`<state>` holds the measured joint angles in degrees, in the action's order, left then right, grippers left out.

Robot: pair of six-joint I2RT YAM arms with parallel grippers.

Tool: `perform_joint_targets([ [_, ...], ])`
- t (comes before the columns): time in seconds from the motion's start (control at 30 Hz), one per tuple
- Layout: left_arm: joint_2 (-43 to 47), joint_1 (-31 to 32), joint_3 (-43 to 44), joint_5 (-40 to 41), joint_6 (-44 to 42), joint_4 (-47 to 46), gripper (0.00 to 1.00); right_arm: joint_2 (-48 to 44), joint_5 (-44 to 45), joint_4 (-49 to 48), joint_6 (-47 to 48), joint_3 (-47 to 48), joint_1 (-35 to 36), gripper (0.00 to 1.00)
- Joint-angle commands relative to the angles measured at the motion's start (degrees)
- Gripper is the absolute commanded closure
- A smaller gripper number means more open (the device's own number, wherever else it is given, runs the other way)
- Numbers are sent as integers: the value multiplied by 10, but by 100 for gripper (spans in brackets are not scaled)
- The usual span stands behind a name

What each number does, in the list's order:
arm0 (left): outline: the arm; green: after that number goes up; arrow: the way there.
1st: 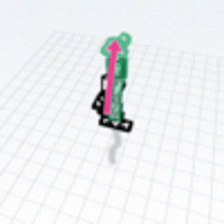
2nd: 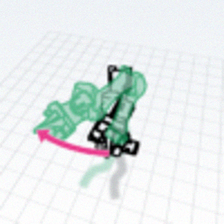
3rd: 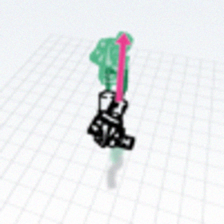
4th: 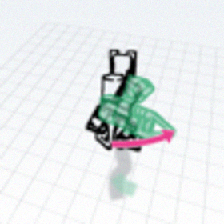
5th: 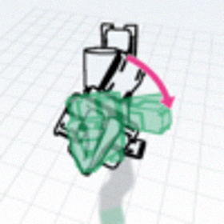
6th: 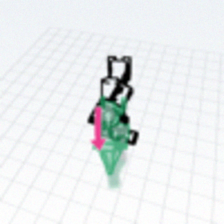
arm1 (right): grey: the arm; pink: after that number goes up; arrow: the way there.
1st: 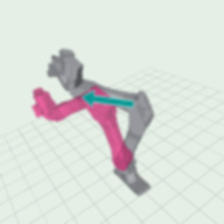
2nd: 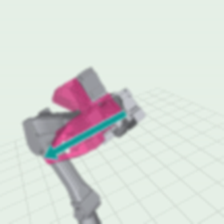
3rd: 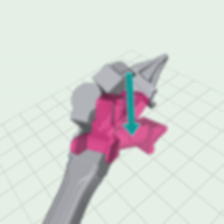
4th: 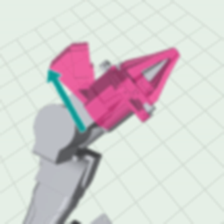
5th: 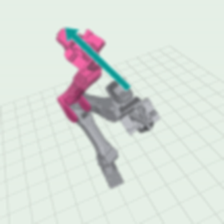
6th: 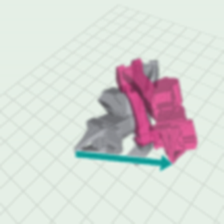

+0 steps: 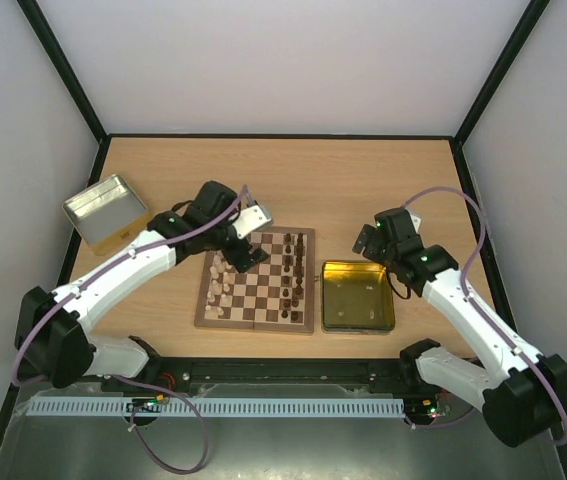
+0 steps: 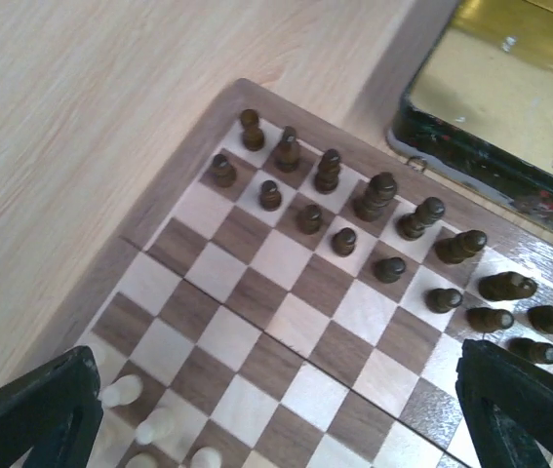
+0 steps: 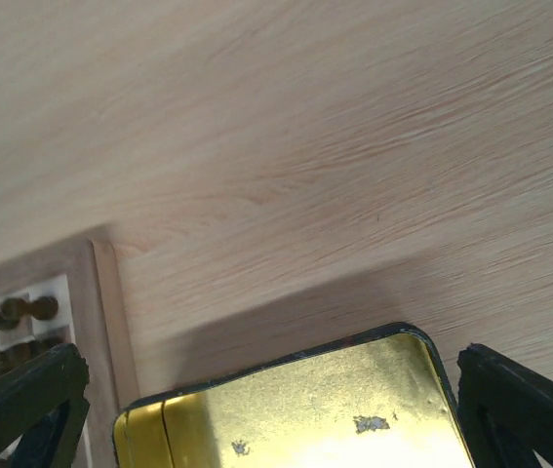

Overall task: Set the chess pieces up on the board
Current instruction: Reset both arms

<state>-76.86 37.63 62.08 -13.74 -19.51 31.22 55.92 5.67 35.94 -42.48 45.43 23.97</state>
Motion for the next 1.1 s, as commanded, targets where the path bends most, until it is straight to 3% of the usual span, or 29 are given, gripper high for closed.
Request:
perform_joint_targets([
  [0.0, 33, -32, -6, -27, 10, 6, 1, 22, -36, -18, 56, 10, -2, 2],
  [0.4, 84, -205, -33, -113, -23, 89, 1, 6, -177, -19, 88, -12, 13, 2],
  [0.63, 107, -229, -64, -136, -15, 107, 1, -27, -166, -12, 64, -10, 100, 2],
  [1.07, 115, -287, -89, -182, -7, 91, 1, -46, -142, -9, 75, -19, 110, 2],
])
